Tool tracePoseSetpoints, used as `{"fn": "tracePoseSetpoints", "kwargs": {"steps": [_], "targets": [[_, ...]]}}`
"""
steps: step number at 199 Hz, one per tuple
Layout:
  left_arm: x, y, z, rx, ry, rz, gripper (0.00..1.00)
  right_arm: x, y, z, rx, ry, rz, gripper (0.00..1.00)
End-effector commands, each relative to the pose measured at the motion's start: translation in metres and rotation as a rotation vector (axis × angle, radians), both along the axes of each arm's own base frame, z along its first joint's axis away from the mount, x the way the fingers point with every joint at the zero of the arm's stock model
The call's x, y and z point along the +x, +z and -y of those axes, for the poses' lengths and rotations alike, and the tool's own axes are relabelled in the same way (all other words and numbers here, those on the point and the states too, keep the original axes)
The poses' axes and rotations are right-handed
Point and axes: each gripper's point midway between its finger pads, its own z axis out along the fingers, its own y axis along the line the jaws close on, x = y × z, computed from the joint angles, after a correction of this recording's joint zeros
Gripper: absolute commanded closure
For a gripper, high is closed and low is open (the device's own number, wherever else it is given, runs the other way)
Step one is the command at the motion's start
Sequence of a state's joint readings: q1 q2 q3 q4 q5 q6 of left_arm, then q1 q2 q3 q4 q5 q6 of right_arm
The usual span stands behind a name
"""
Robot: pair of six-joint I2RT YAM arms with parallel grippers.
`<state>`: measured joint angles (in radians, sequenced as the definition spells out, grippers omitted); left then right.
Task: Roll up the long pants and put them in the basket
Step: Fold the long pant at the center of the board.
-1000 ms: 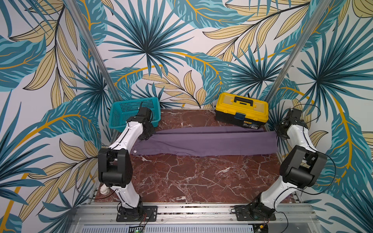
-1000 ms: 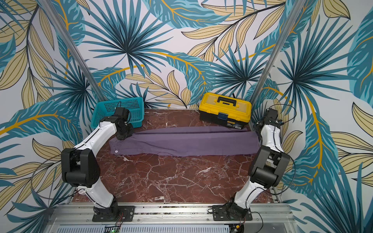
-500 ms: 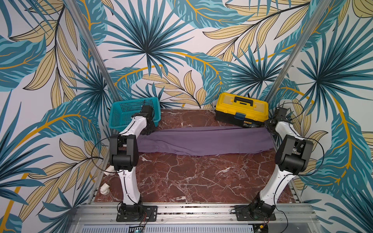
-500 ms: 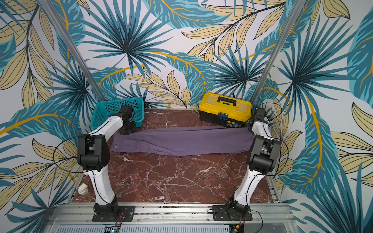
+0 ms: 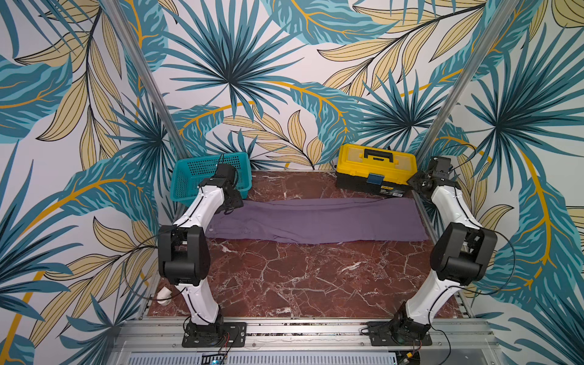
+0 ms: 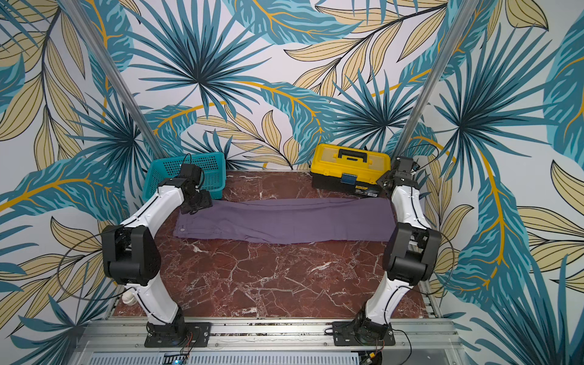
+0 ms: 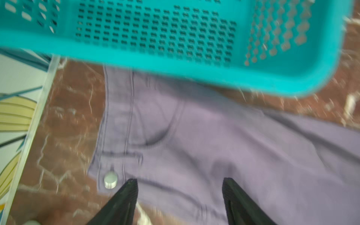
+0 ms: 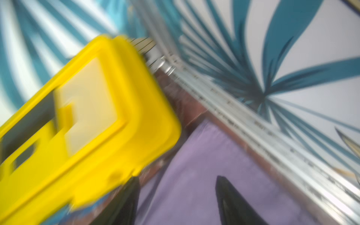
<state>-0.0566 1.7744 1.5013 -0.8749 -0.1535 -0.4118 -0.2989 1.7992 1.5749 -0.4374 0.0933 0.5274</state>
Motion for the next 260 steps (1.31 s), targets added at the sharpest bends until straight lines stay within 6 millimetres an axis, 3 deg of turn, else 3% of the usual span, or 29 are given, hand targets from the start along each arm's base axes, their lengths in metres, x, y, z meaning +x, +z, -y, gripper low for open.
{"fn": "tracePoseSetpoints", "kwargs": {"steps": [1, 26, 49, 67, 83, 100, 126, 158, 201, 234, 260], "targets": [[-0.043, -0.010, 0.027, -0.067, -0.075, -0.081, 0.26, -0.036, -0.013, -0.049, 0.027, 0.149, -0.100, 0.33], [-0.058, -0.023, 0.060, -0.119, -0.135, -0.107, 0.28, -0.061, -0.037, -0.108, 0.073, 0.279, -0.141, 0.34], [-0.051, -0.044, 0.092, -0.120, -0.222, -0.113, 0.30, -0.059, -0.072, -0.174, 0.197, 0.440, -0.151, 0.40], [-0.036, -0.062, 0.091, -0.074, -0.224, -0.136, 0.30, -0.052, -0.102, -0.217, 0.244, 0.536, -0.233, 0.44], [-0.025, -0.082, 0.079, -0.024, -0.200, -0.174, 0.30, -0.045, -0.127, -0.231, 0.291, 0.531, -0.276, 0.46], [-0.024, -0.101, 0.070, -0.017, -0.183, -0.217, 0.29, -0.045, -0.151, -0.229, 0.310, 0.496, -0.332, 0.48], [-0.039, -0.119, 0.057, 0.024, -0.187, -0.282, 0.29, -0.057, -0.177, -0.219, 0.277, 0.471, -0.449, 0.48], [-0.079, -0.124, 0.054, 0.006, -0.198, -0.383, 0.30, -0.089, -0.190, -0.196, 0.229, 0.405, -0.594, 0.47], [-0.144, -0.123, 0.057, -0.068, -0.202, -0.493, 0.31, -0.126, -0.197, -0.170, 0.229, 0.334, -0.654, 0.46], [-0.172, -0.112, 0.053, -0.059, -0.205, -0.509, 0.31, -0.138, -0.192, -0.157, 0.215, 0.314, -0.657, 0.45], [-0.154, -0.092, 0.040, -0.028, -0.184, -0.441, 0.28, -0.119, -0.152, -0.138, 0.140, 0.284, -0.560, 0.36]]}}
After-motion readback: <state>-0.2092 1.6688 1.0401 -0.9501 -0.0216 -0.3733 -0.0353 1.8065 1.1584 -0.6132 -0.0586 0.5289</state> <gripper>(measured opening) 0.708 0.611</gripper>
